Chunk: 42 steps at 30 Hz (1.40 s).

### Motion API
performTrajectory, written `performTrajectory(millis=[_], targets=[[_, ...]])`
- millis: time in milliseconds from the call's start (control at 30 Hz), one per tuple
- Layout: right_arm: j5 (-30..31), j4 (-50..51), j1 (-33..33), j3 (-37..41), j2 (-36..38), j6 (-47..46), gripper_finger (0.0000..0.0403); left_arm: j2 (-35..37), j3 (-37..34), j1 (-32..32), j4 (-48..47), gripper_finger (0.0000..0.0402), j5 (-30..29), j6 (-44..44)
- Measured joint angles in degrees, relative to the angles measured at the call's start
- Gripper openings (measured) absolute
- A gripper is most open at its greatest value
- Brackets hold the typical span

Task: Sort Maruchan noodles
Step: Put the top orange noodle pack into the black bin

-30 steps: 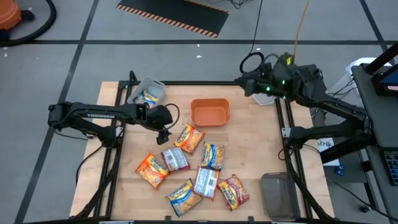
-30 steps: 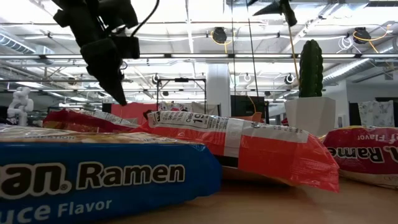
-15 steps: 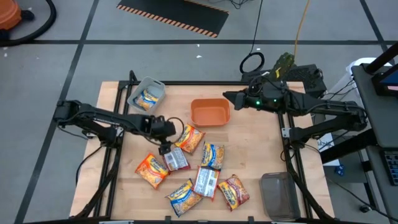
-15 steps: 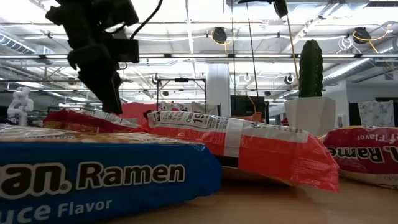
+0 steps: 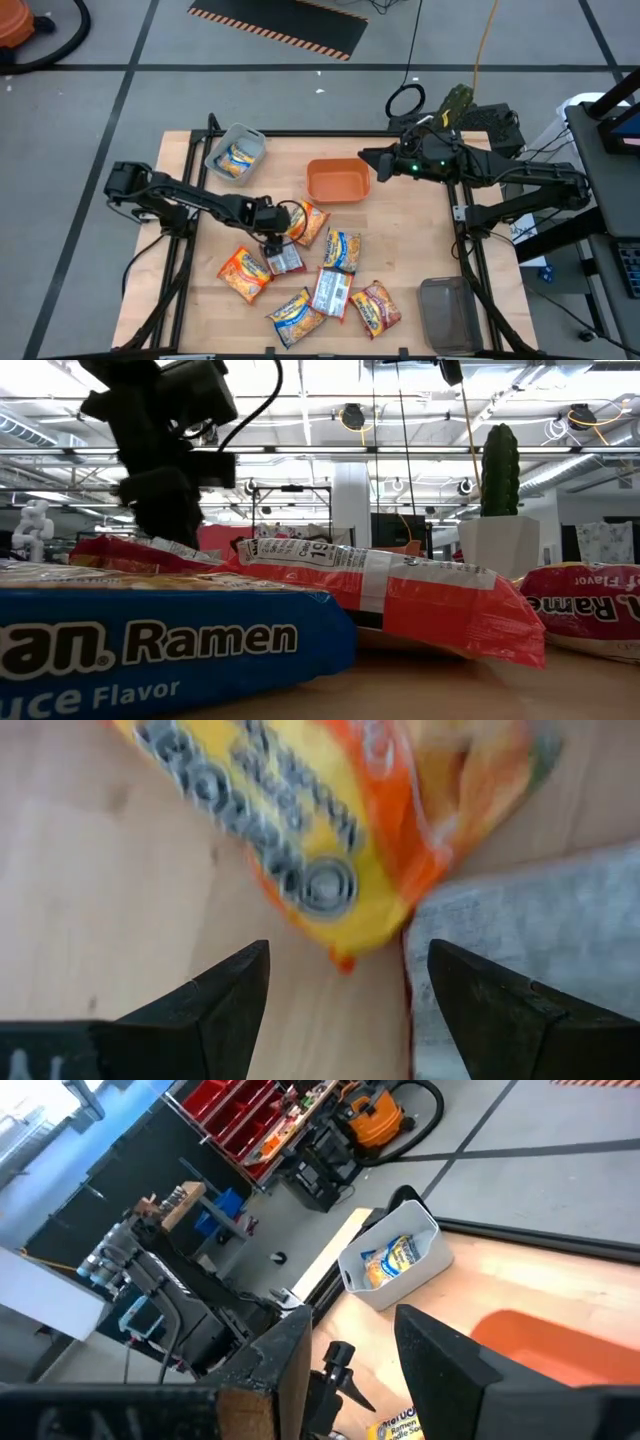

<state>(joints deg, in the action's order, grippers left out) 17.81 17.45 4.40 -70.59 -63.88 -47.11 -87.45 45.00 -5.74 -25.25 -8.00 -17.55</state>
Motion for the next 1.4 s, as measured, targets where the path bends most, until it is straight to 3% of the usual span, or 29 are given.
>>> performTrajectory(millis=[367,800,933,1133,1400], targets=[[-1.0,2.7,0.1,0.0,1.9,10.1,0.0141,-3.4,0.1,-0.2,2.9,0.0278,0.5,-0.1],[-16.8,14.6,4.7,0.0,7.7,15.8,0.0141,-8.0,0.2,0.0,9.7,0.0273,0.0,5.2],[-18.0,15.7,5.8,0.0,8.5,18.1,0.0141,-8.6,0.2,0.1,11.9,0.0232,-0.2,2.8],[-18.0,15.7,6.8,0.0,8.2,20.7,0.0141,-8.7,0.2,0.1,11.9,0.0134,-1.0,1.8],[-18.1,13.7,6.6,0.0,7.6,16.3,0.0141,-5.3,0.1,0.2,9.0,0.0028,-2.1,4.5]])
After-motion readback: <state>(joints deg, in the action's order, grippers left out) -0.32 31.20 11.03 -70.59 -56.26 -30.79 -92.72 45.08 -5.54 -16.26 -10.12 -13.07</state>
